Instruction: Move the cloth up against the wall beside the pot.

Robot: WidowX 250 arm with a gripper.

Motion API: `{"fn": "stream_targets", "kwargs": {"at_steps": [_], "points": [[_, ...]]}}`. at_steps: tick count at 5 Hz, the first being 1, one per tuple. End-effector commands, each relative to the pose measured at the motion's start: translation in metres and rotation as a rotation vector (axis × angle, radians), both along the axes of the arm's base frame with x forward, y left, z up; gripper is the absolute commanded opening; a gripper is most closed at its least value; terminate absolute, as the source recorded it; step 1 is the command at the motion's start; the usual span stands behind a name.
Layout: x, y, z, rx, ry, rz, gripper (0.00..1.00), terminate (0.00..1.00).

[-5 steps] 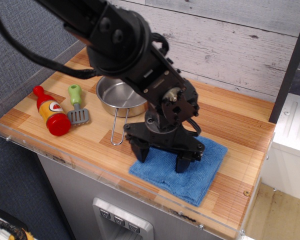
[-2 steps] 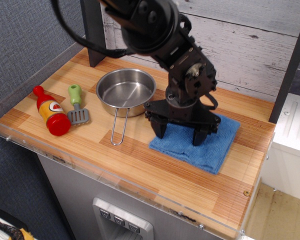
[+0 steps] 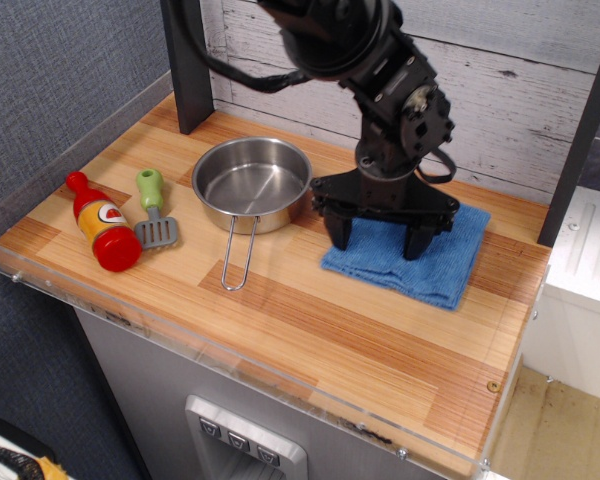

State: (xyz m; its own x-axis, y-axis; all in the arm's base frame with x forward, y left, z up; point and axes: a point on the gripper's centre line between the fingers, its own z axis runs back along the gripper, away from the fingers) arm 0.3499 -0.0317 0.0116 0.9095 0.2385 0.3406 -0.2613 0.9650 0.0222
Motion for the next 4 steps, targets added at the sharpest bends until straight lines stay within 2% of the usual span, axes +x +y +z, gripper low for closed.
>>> {"fn": "stream_targets", "kwargs": {"at_steps": [1,3,4], "points": [[0.0182,-0.007,0.0016,-0.021,-0.001,-0.001,1.0,0.0],[0.0216,-0.0067,0.0054,-0.052,-0.009,0.02,1.0,0.0],[0.0203,-0.0032,0.0068,-0.041,-0.013,0.019,1.0,0.0]]}}
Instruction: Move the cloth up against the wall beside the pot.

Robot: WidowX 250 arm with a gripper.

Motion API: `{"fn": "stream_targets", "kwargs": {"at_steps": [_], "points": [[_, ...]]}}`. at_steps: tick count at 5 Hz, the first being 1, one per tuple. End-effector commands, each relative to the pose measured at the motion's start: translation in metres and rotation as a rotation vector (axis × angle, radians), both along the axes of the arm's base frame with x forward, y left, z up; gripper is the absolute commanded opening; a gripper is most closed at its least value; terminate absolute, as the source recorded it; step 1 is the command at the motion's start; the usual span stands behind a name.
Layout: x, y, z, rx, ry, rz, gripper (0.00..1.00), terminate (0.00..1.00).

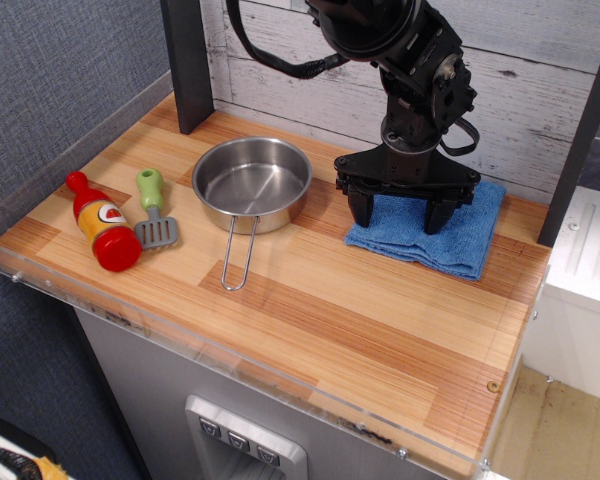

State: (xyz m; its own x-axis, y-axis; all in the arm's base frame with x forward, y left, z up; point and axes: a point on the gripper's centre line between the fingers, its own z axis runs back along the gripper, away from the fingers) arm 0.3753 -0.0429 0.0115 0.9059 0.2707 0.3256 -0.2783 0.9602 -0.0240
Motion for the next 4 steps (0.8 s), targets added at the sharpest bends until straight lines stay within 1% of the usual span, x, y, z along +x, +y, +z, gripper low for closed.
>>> {"fn": "stream_targets", "kwargs": {"at_steps": [1,2,3,4], "points": [[-0.002,0.005,0.02,-0.003,-0.051,-0.003,1.0,0.0],[0.002,0.01,0.045,-0.027,-0.148,0.018,1.0,0.0],[0.007,0.023,0.076,-0.021,-0.233,0.053,1.0,0.0],[0.011,0.035,0.106,-0.002,-0.292,0.101,1.0,0.0]]}}
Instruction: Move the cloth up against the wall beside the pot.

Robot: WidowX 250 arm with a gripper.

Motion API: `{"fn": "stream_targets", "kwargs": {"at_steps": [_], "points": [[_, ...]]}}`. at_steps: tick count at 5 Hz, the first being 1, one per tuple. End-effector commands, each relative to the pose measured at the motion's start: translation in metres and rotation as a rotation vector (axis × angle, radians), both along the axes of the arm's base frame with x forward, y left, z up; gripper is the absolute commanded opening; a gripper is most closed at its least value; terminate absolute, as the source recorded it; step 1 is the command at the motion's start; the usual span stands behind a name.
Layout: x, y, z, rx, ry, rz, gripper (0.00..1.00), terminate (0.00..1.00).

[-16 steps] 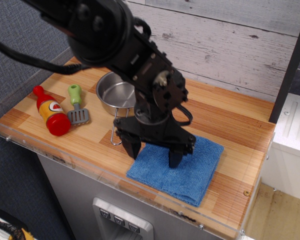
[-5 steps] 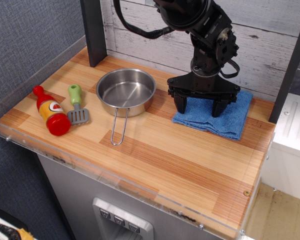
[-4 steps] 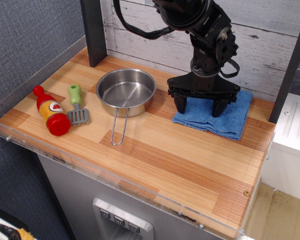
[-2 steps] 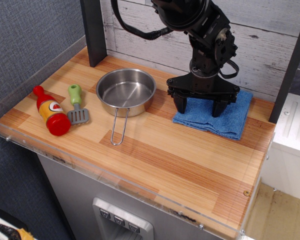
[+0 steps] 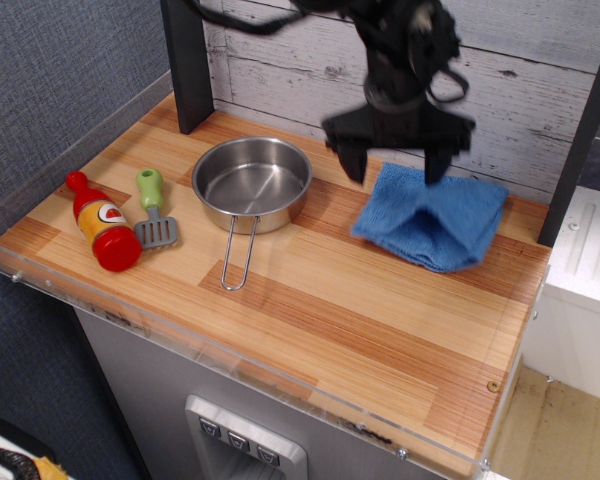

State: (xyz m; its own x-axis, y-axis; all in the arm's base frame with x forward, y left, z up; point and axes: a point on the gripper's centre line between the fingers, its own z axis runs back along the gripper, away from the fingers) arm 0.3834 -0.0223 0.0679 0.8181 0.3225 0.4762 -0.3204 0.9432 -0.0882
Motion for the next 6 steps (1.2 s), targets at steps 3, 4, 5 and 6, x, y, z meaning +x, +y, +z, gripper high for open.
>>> {"fn": "stream_targets", "kwargs": {"at_steps": [3,4,5,6], "points": [[-0.01,0.041,0.15,0.055,-0.338,0.174,1.0,0.0],[-0.017,0.04,0.149,0.065,-0.33,0.191,1.0,0.0],[-0.017,0.04,0.149,0.065,-0.33,0.191,1.0,0.0],[-0.017,0.04,0.149,0.065,-0.33,0.191,1.0,0.0]]}}
